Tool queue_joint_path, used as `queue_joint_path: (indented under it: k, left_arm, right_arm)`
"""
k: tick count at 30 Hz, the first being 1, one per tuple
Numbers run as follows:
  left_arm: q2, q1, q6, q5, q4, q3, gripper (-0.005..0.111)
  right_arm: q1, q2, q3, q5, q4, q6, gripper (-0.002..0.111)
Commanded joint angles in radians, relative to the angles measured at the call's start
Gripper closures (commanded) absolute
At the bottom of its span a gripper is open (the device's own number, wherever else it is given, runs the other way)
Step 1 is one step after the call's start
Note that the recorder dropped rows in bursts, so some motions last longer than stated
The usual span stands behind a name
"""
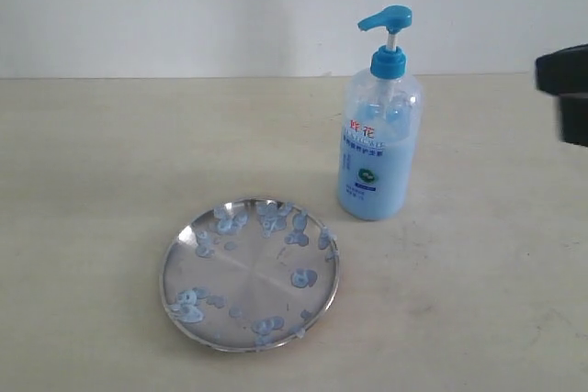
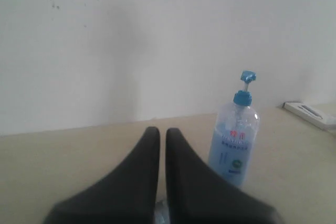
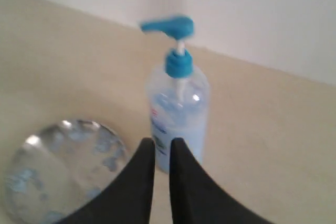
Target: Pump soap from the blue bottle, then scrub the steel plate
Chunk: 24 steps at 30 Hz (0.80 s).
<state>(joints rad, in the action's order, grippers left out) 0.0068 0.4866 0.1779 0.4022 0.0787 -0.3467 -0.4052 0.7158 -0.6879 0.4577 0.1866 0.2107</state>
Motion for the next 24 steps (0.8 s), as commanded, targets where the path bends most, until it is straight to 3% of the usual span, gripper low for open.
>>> queue_joint_path:
  k: [1, 4, 9, 12, 17, 24]
  left_arm:
    - [-0.007, 0.001, 0.016, 0.049, 0.095, -0.096, 0.102]
    - [-0.007, 0.001, 0.016, 0.118, 0.090, -0.145, 0.102]
    - [-0.007, 0.001, 0.059, 0.143, 0.070, -0.177, 0.102]
    - [-0.007, 0.001, 0.061, 0.149, 0.067, -0.179, 0.102]
    - [-0.007, 0.001, 0.104, 0.217, 0.067, -0.179, 0.102]
    - [-0.007, 0.001, 0.200, 0.441, 0.067, -0.164, 0.102]
  right_arm:
    - [-0.094, -0.355, 0.148, -0.066, -0.096, -0.043, 0.109]
    - [-0.113, -0.528, 0.367, -0.290, -0.096, 0.016, 0.109]
    - [-0.113, -0.512, 0.688, -0.740, -0.139, 0.113, 0.109]
    - [-0.113, -0.473, 0.688, -0.531, -0.144, 0.076, 0.109]
    - [-0.113, -0.437, 0.688, -0.516, -0.137, 0.017, 0.109]
    - [-0.113, -0.433, 0.688, -0.470, -0.138, 0.020, 0.109]
